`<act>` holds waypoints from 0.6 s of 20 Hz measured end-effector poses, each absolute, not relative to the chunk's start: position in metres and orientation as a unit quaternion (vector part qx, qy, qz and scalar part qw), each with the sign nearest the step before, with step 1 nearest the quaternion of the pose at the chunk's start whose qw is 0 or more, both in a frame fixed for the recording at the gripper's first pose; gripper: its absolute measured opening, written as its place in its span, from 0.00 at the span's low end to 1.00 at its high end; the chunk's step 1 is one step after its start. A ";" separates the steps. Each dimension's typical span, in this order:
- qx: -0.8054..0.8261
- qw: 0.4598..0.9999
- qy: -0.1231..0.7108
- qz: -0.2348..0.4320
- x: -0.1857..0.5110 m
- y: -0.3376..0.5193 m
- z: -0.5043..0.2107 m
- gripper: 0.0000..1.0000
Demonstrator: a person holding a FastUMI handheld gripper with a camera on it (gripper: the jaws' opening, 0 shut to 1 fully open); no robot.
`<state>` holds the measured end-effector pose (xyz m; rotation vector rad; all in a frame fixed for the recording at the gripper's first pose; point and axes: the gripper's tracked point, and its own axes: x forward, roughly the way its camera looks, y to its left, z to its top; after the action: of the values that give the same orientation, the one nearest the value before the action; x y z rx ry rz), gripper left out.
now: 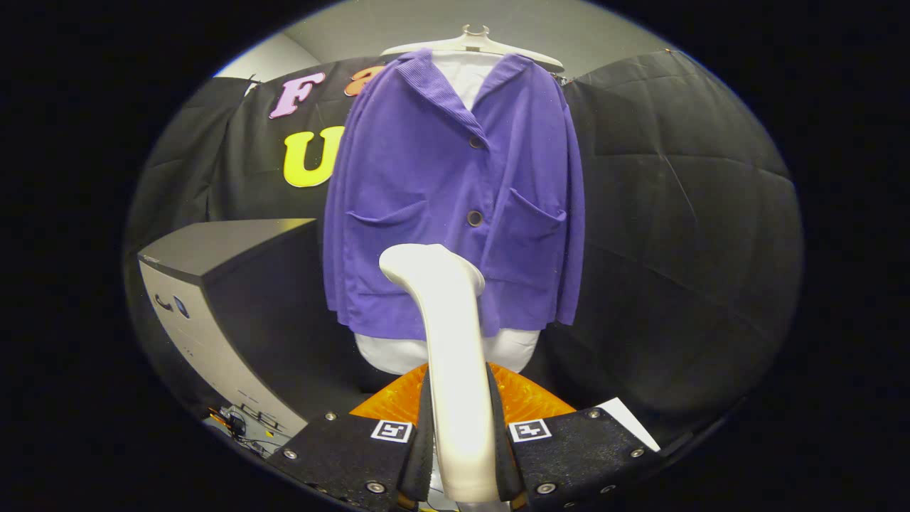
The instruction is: Iron the clothes twice with a garment steamer, once on the left side and once on the right side.
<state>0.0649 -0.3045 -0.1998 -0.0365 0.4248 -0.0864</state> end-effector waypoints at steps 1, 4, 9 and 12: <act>-0.015 0.978 0.205 -0.033 0.060 -0.291 -0.189 0.35; -0.023 0.981 0.193 0.000 0.040 -0.256 -0.154 0.35; -0.025 0.988 0.148 0.042 0.020 -0.208 -0.091 0.35; -0.017 0.991 0.117 0.058 0.017 -0.176 -0.061 0.35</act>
<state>0.0173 -0.1758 -0.0606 -0.0349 0.2345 0.1158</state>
